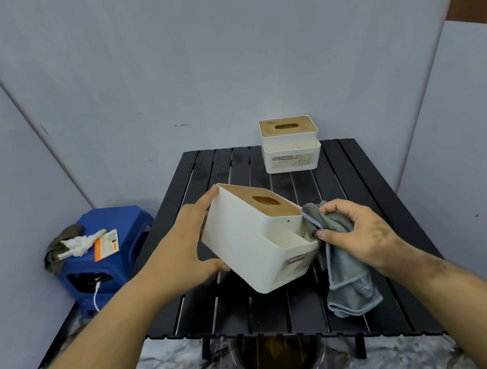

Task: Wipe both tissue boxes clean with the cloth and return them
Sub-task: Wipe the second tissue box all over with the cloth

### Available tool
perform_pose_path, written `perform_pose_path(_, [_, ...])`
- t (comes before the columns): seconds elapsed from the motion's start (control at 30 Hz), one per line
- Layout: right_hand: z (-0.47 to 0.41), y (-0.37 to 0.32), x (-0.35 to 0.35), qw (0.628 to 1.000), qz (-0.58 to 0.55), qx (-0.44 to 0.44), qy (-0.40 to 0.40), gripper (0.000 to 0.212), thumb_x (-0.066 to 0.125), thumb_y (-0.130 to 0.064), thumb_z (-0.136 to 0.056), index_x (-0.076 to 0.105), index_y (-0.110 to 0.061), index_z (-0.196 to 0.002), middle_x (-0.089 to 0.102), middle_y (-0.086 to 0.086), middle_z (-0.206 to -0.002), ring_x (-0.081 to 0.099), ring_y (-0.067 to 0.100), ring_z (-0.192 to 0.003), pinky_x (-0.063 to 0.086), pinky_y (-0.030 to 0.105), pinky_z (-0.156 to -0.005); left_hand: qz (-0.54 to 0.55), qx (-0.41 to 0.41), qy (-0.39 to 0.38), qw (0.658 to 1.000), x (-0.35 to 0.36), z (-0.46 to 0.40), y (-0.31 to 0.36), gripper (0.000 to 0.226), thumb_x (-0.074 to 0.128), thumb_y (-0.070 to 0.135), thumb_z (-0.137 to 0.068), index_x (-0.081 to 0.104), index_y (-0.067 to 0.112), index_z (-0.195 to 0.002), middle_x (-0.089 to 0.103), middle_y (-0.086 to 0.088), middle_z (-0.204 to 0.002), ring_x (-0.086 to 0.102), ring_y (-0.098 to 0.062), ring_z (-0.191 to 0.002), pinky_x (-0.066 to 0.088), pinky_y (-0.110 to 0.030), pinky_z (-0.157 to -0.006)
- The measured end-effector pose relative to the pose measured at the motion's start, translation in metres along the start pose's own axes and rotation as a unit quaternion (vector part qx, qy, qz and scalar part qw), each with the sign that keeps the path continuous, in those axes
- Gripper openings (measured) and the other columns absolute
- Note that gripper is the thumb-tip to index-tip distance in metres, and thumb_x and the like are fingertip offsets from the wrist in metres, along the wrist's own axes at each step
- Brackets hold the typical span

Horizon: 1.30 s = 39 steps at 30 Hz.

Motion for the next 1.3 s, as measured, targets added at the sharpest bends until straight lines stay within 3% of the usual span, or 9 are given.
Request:
perform_pose_path(0.13, [0.001, 0.002, 0.008, 1.000, -0.004, -0.010, 0.008, 0.028, 0.082, -0.015, -0.078, 0.065, -0.028, -0.097, 0.069, -0.010, -0.103, 0.068, 0.013, -0.093, 0.055, 0.039, -0.093, 0.005, -0.025, -0.026, 0.999, 0.000, 0.001, -0.005, 0.136, 0.091, 0.060, -0.057, -0.009, 0.066, -0.149, 0.026, 0.017, -0.154, 0.035, -0.018, -0.143, 0.034, -0.061, -0.117])
perform_pose_path(0.23, [0.002, 0.003, 0.012, 1.000, -0.024, -0.006, 0.008, 0.030, 0.083, -0.014, -0.076, 0.065, -0.027, -0.097, 0.069, -0.009, -0.101, 0.069, 0.016, -0.092, 0.056, 0.042, -0.091, 0.019, -0.027, -0.027, 0.999, 0.000, 0.001, -0.006, 0.136, 0.082, 0.078, -0.050, -0.010, 0.066, -0.149, 0.026, 0.017, -0.155, 0.029, -0.017, -0.146, 0.027, -0.063, -0.119])
perform_pose_path(0.5, [0.004, 0.008, 0.019, 0.994, -0.100, 0.026, 0.031, 0.036, 0.086, -0.004, -0.068, 0.066, -0.028, -0.086, 0.072, 0.004, -0.100, 0.070, 0.028, -0.093, 0.059, 0.042, -0.084, 0.064, -0.049, -0.031, 0.996, 0.004, -0.005, -0.009, 0.138, 0.079, 0.087, -0.041, -0.008, 0.069, -0.147, 0.019, 0.018, -0.144, 0.036, -0.027, -0.139, 0.036, -0.060, -0.116])
perform_pose_path(0.57, [0.004, 0.009, 0.021, 0.992, -0.112, 0.035, 0.041, 0.038, 0.087, -0.002, -0.067, 0.066, -0.029, -0.084, 0.071, 0.008, -0.101, 0.070, 0.030, -0.093, 0.059, 0.041, -0.081, 0.075, -0.044, -0.036, 0.996, 0.004, -0.007, -0.011, 0.133, 0.078, 0.085, -0.046, -0.006, 0.069, -0.147, 0.020, 0.019, -0.144, 0.038, -0.024, -0.138, 0.038, -0.055, -0.117])
perform_pose_path(0.63, [0.005, 0.009, 0.023, 0.992, -0.115, 0.040, 0.044, 0.038, 0.088, -0.003, -0.066, 0.066, -0.030, -0.084, 0.071, 0.010, -0.101, 0.070, 0.031, -0.092, 0.060, 0.044, -0.081, 0.099, -0.041, -0.030, 0.994, 0.003, -0.009, -0.011, 0.120, 0.073, 0.083, -0.055, 0.000, 0.066, -0.149, 0.021, 0.019, -0.146, 0.040, -0.017, -0.136, 0.041, -0.040, -0.113])
perform_pose_path(0.8, [0.007, 0.006, 0.025, 0.993, -0.104, 0.037, 0.049, 0.039, 0.089, -0.005, -0.065, 0.064, -0.030, -0.083, 0.071, 0.009, -0.100, 0.070, 0.027, -0.089, 0.060, 0.044, -0.080, 0.201, -0.075, 0.019, 0.976, 0.005, -0.013, -0.006, 0.088, 0.069, 0.078, -0.071, 0.022, 0.057, -0.143, 0.038, 0.025, -0.137, 0.054, -0.013, -0.121, 0.049, -0.017, -0.087])
perform_pose_path(0.97, [0.010, 0.001, 0.029, 0.995, -0.080, 0.031, 0.058, 0.039, 0.089, -0.009, -0.066, 0.062, -0.030, -0.084, 0.069, 0.002, -0.102, 0.069, 0.023, -0.091, 0.059, 0.043, -0.083, 0.302, -0.139, 0.026, 0.943, 0.017, -0.010, -0.011, 0.082, 0.077, 0.059, -0.072, 0.032, 0.046, -0.140, 0.045, 0.013, -0.142, 0.059, -0.023, -0.123, 0.060, -0.043, -0.094])
perform_pose_path(1.13, [0.013, -0.003, 0.030, 0.997, -0.044, 0.017, 0.057, 0.038, 0.089, -0.014, -0.068, 0.061, -0.029, -0.088, 0.067, -0.002, -0.102, 0.068, 0.019, -0.092, 0.058, 0.042, -0.085, 0.338, -0.200, -0.007, 0.920, 0.022, -0.006, -0.008, 0.099, 0.082, 0.075, -0.060, 0.029, 0.059, -0.142, 0.045, -0.003, -0.138, 0.059, -0.023, -0.120, 0.063, -0.039, -0.075])
perform_pose_path(1.3, [0.017, -0.011, 0.036, 0.998, -0.009, -0.008, 0.065, 0.035, 0.086, -0.013, -0.072, 0.058, -0.027, -0.089, 0.066, -0.006, -0.095, 0.066, 0.014, -0.089, 0.056, 0.029, -0.079, 0.402, -0.229, -0.029, 0.886, 0.029, -0.005, -0.006, 0.104, 0.081, 0.058, -0.063, 0.024, 0.053, -0.150, 0.066, -0.004, -0.128, 0.070, -0.028, -0.110, 0.061, -0.054, -0.087])
Point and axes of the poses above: each hand's wrist, its own z-axis away from the middle knuckle, its own x-axis out of the palm, y = z × x, the point moved 5 cm from there along -z, towards the middle knuckle
